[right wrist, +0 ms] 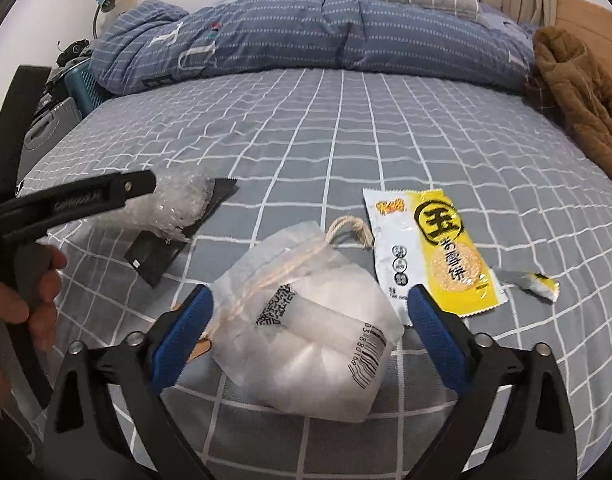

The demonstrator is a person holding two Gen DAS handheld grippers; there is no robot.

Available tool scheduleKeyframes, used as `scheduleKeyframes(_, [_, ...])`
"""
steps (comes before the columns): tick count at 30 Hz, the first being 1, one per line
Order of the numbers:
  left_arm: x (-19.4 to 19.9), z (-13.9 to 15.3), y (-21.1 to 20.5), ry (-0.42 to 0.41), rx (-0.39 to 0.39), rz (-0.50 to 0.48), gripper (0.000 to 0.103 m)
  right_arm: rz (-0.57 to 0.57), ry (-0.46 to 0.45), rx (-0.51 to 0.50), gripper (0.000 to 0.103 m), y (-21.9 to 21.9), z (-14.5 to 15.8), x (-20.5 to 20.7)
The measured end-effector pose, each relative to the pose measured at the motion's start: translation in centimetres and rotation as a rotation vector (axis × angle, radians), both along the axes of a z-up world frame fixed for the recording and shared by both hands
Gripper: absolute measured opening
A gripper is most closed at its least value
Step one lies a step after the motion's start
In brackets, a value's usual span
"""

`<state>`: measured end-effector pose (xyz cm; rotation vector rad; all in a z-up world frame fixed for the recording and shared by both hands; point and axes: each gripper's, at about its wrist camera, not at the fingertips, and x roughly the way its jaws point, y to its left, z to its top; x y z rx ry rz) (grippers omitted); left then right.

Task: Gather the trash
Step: 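Grasp the bubble wrap with the left tool while the right tool grasps the white drawstring bag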

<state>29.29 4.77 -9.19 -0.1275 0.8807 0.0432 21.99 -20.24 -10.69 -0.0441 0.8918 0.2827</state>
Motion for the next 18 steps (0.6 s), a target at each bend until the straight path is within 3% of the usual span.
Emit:
scheduleKeyframes(4, [0.7, -1.1, -0.3, 0.015, 0.012, -0.015, 0.097, 0.011, 0.008, -0.014, 0.086, 0.3, -0.5, 0.0])
scheduleKeyframes(11, [1.7, -3.0, -0.6, 0.060, 0.036, -0.048, 0.094, 0.029, 0.066, -0.025, 0.071, 0.6, -1.8, 0.3])
scheduleKeyframes(18, [1.6, -3.2, -0.6, 0.067, 0.025, -0.051, 0.087, 0.034, 0.062, -0.042, 0.058, 0.8, -1.8, 0.2])
